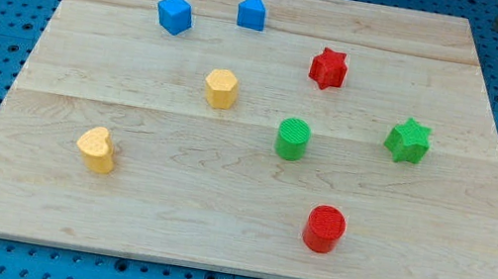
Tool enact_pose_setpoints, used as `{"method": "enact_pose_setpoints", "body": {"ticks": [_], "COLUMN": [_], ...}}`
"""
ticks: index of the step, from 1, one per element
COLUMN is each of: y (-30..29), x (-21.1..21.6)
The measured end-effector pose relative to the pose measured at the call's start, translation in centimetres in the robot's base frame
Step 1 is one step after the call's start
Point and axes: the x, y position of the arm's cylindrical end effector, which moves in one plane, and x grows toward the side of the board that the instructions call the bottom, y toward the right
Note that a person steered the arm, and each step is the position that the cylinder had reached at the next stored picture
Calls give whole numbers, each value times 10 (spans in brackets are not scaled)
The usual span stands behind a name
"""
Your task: Point your arm to the center right
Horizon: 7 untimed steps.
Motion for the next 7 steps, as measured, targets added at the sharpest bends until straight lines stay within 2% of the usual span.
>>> {"method": "enact_pose_setpoints", "body": {"ticks": [4,5,6,7], "y": [2,0,-30,-63], "x": [1,27,84,107]}}
